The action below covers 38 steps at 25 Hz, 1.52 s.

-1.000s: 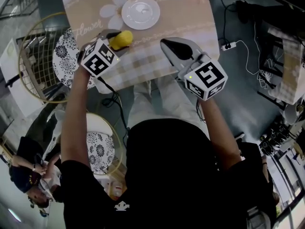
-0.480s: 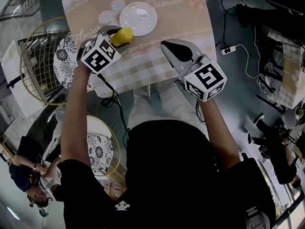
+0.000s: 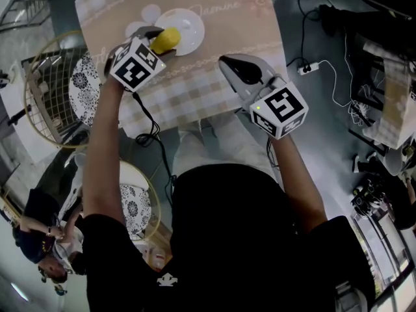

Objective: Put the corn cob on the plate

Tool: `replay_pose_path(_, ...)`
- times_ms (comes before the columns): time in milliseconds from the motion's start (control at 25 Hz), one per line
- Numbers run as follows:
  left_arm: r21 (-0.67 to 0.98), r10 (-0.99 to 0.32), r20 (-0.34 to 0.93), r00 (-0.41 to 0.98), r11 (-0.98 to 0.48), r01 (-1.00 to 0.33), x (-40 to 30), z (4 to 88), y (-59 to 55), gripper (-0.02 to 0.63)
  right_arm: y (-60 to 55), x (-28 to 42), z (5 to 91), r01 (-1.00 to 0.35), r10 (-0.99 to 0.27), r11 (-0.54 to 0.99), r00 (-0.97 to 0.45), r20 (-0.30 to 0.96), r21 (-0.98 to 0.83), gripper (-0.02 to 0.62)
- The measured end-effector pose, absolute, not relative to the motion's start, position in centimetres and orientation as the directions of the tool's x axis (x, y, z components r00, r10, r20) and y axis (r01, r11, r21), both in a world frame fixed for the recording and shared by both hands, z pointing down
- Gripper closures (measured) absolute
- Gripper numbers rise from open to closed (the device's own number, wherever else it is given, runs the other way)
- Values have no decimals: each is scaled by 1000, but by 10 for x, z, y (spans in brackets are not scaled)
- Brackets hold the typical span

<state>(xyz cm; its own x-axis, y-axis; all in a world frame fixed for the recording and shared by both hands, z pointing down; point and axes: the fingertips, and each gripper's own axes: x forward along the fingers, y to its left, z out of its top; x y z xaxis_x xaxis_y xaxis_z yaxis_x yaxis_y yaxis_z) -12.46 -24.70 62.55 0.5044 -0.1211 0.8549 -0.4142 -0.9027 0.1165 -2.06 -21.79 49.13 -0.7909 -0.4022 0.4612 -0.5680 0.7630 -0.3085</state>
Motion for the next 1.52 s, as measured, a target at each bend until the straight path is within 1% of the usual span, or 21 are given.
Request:
replay_pose_path(800,128,-101,890,444,-880,-457,-104,662,-275,333,-236,18,512,-589,-404,734,-779,480,-338,594)
replay_pose_path(1000,146,-99,880,464,-874,-464,-97,671,-279,334,-237,23,517,-594,-404,728,-776,485,-343,594)
replay_pose_path(1200,138,-109,887,449,-865,-482,-95,677,-284,336,-237,26,521,-593,-394,723,-776,493,-354,594)
replay_pose_path(1520,137,-110,883,456,-869,-476,-91,681,-286,337,-241,28,525,-594,-390,722,-773,501,-354,593)
